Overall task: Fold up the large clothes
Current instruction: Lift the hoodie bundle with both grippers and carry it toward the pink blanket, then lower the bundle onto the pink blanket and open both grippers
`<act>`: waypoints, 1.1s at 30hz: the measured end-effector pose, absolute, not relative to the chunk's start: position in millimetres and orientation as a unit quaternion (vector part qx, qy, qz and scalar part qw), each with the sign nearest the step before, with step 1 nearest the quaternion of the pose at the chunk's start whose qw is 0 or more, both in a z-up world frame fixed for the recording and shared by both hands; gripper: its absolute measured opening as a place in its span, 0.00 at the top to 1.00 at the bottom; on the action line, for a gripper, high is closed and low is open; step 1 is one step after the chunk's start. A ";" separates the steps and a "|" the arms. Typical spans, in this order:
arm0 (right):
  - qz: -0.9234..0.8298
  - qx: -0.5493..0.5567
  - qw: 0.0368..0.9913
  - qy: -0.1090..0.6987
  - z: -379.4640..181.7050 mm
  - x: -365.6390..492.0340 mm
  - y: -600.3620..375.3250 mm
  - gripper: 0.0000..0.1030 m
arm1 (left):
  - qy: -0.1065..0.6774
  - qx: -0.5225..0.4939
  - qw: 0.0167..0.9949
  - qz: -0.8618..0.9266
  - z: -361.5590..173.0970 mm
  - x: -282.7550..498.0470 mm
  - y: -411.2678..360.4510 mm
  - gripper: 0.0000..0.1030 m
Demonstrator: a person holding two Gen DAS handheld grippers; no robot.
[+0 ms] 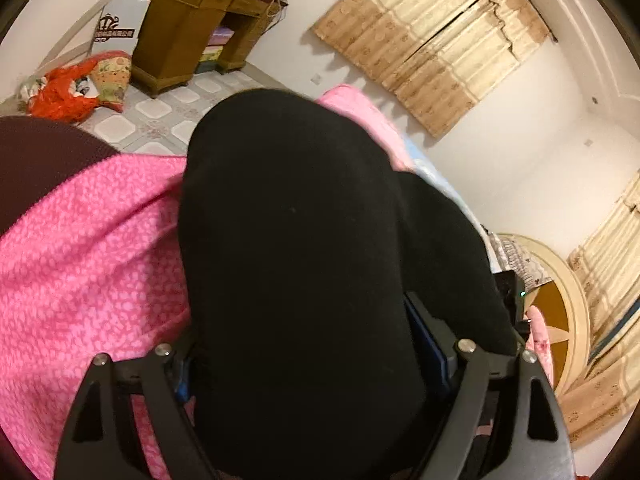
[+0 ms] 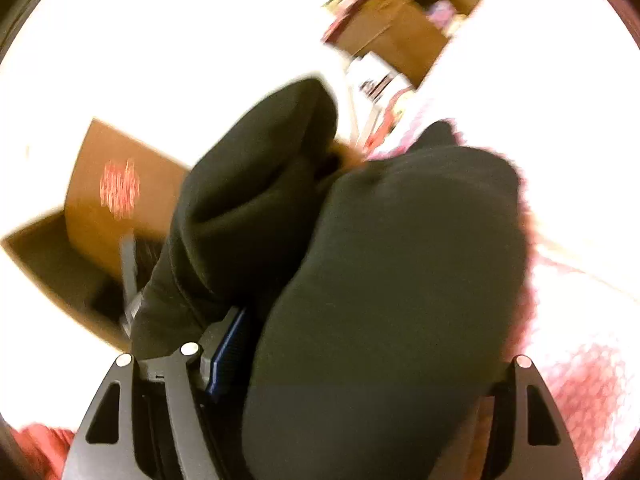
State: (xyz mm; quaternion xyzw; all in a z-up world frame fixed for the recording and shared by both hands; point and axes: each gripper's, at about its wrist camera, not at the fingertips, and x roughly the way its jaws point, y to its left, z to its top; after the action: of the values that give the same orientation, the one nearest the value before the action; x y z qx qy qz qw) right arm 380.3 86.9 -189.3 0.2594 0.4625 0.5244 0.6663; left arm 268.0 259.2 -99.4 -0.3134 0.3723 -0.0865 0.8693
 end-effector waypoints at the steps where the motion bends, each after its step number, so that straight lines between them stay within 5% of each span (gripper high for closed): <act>1: 0.523 0.254 0.670 0.462 -186.1 379.3 82.8 0.30 | 0.374 -0.307 0.871 -0.086 -100.1 271.3 261.3 0.15; 8: 0.439 0.170 0.773 0.425 -132.9 345.7 50.9 0.30 | 0.368 -0.327 0.867 -0.071 -109.6 263.6 310.8 0.14; 14: 0.414 0.075 0.857 0.299 -49.4 293.7 51.8 0.30 | 0.319 -0.152 0.935 0.038 -56.8 216.3 290.2 0.12; 16: 0.426 0.033 0.860 0.279 -38.0 266.5 72.3 0.46 | 0.312 -0.114 0.941 0.066 -53.5 219.8 282.2 0.09; 17: 0.436 0.023 0.853 0.288 -41.7 259.9 92.0 0.77 | 0.311 -0.097 0.943 0.074 -51.7 219.7 271.3 0.09; 18: 0.436 0.017 0.847 0.302 -46.4 252.9 107.6 0.88 | 0.311 -0.089 0.943 0.078 -53.9 222.4 268.9 0.09; 26: 0.329 0.030 0.862 0.385 -137.5 253.1 135.5 0.90 | 0.336 -0.008 0.935 0.111 -94.0 226.7 218.8 0.09; 33: 0.331 0.109 0.849 0.398 -138.2 257.3 128.0 0.90 | 0.325 0.009 0.936 0.132 -80.1 203.1 208.8 0.04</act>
State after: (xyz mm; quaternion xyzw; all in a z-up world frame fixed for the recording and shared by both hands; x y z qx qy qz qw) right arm 257.3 128.0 -138.2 0.1089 0.3977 0.3306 0.8489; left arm 203.1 208.8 -80.1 0.0093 0.3247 0.1324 0.9365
